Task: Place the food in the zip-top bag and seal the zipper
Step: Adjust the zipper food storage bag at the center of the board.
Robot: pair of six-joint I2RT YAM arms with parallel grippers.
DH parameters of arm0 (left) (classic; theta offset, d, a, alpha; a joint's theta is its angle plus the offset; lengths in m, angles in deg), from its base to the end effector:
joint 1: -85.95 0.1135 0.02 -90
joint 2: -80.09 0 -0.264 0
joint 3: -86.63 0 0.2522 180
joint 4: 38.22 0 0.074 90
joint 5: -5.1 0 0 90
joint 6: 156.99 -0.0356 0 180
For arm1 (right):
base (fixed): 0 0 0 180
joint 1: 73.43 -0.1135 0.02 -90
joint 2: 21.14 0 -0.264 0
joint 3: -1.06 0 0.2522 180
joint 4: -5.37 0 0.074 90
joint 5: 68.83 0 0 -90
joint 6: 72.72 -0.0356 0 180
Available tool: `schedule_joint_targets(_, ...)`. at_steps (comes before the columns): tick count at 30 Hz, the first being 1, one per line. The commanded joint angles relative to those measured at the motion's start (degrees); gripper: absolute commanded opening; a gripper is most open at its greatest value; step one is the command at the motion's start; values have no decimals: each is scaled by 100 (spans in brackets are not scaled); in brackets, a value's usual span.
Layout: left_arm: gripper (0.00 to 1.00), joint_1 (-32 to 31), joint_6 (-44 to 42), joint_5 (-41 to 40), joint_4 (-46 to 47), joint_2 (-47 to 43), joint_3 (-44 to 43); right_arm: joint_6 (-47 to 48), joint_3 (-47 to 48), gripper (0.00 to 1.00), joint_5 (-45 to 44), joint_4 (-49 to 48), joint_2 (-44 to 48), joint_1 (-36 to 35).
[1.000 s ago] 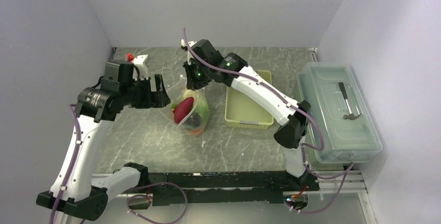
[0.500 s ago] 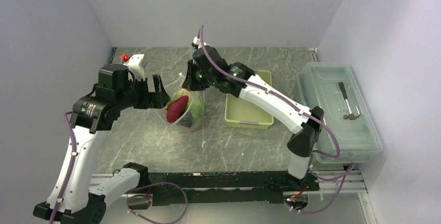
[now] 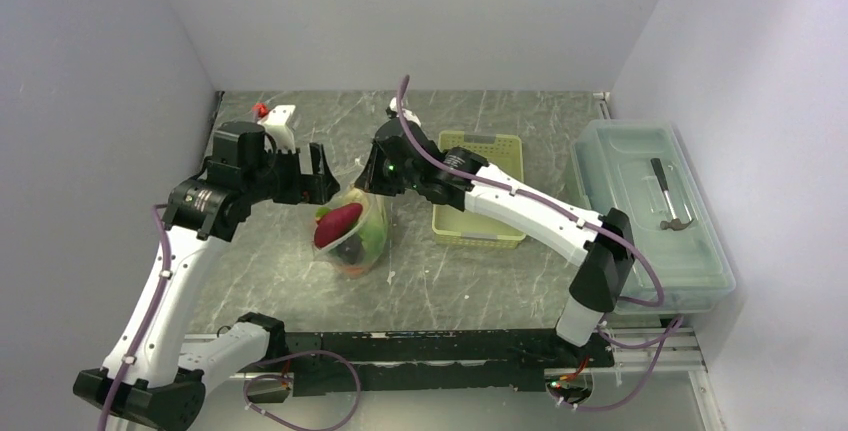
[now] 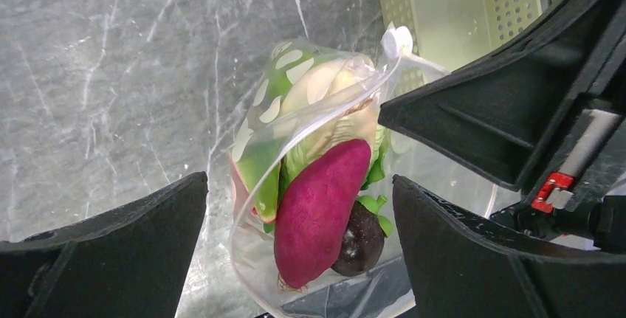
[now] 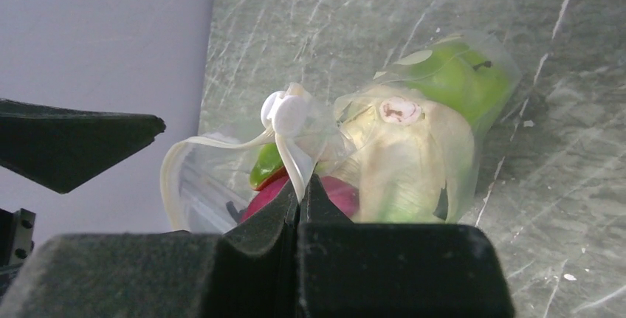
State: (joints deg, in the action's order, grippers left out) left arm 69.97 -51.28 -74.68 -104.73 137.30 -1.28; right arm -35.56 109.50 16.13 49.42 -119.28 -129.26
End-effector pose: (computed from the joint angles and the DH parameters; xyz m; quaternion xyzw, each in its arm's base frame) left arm 0.1735 -0.0563 0.4004 0.0427 0.8866 -0.2001 0.4148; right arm 0.2253 0.3263 0.3591 -0.0023 0.8813 0.3600 0.3061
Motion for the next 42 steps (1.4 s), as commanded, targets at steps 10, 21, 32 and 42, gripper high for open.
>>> schedule_joint_targets(10,100,-1,-209,842,836,49,656,811,95,0,-200,-130,182,11)
schedule_joint_targets(21,100,-5,-168,1733,1176,-145,798,1449,501,0,-162,470,-239,117)
schedule_joint_targets(32,100,-4,-227,1970,1079,-320,1130,1448,1046,0,-164,566,-739,160)
schedule_joint_targets(42,93,-3,-172,1821,1016,-355,1251,1383,1374,0,-165,672,-979,161)
